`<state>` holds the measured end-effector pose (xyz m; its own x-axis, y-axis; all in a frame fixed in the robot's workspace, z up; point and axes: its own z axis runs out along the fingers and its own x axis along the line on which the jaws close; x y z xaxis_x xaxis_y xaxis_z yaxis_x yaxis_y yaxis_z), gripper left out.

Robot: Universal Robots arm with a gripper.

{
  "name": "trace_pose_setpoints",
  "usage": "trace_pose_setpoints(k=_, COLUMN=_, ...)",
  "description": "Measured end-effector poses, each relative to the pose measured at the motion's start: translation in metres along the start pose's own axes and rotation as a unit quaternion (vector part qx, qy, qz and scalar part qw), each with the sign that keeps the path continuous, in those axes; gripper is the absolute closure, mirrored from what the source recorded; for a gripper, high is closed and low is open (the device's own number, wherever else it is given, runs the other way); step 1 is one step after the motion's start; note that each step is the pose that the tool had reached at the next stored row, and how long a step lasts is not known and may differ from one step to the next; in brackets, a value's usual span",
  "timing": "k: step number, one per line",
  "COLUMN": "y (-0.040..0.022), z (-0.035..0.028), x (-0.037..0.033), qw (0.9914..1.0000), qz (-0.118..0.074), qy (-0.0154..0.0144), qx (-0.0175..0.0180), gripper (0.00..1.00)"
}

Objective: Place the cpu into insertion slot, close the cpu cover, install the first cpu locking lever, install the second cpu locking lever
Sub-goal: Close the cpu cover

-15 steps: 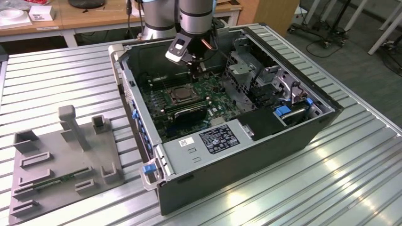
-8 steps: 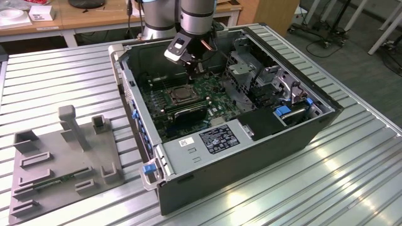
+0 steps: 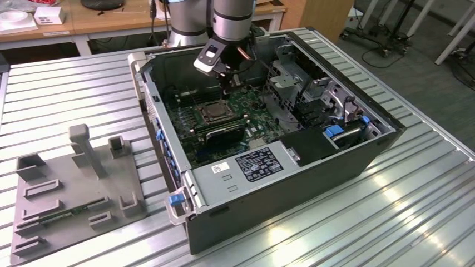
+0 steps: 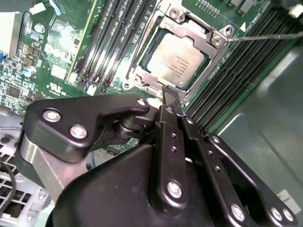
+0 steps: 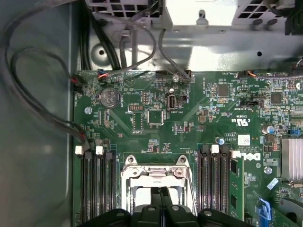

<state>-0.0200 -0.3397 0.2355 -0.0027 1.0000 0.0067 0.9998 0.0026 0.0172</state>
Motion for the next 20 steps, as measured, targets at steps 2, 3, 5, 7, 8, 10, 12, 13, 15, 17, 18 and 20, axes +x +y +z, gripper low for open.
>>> trace_pose_setpoints(k=2, y=-0.0001, z=0.0001, x=0.0, qw=0.99985, qz=-0.017, qy=0.0003, qx=0.0001, gripper=0.89)
trace_pose_setpoints(k=3, y=-0.0001, z=0.0001, x=0.0, qw=0.99966, qz=-0.026, qy=0.0004, qx=0.0002, gripper=0.89)
trace_pose_setpoints(k=5, y=-0.0001, z=0.0002, x=0.0, qw=0.99903, qz=-0.044, qy=0.0007, qx=0.0003, gripper=0.89)
trace_pose_setpoints(k=7, y=-0.0001, z=0.0002, x=0.0, qw=0.99803, qz=-0.063, qy=0.001, qx=0.0004, gripper=0.89)
trace_pose_setpoints(k=8, y=-0.0001, z=0.0002, x=0.0, qw=0.99743, qz=-0.072, qy=0.0012, qx=0.0005, gripper=0.89)
trace_pose_setpoints(k=10, y=-0.0001, z=0.0002, x=0.0, qw=0.99597, qz=-0.09, qy=0.0014, qx=0.0006, gripper=0.89)
trace_pose_setpoints(k=12, y=-0.0001, z=0.0002, x=0.0, qw=0.9942, qz=-0.108, qy=0.0017, qx=0.0007, gripper=0.89)
trace_pose_setpoints(k=13, y=-0.0001, z=0.0002, x=0.0, qw=0.9932, qz=-0.116, qy=0.0019, qx=0.0008, gripper=0.89)
trace_pose_setpoints(k=15, y=-0.0001, z=0.0002, x=0.0, qw=0.99083, qz=-0.135, qy=0.0022, qx=0.0009, gripper=0.89)
trace_pose_setpoints(k=17, y=-0.0001, z=0.0003, x=0.0, qw=0.98832, qz=-0.152, qy=0.0025, qx=0.001, gripper=0.89)
trace_pose_setpoints(k=18, y=-0.0001, z=0.0003, x=0.0, qw=0.98792, qz=-0.155, qy=0.0024, qx=0.001, gripper=0.89)
trace_pose_setpoints(k=20, y=-0.0001, z=0.0003, x=0.0, qw=0.9879, qz=-0.155, qy=0.0024, qx=0.0011, gripper=0.89)
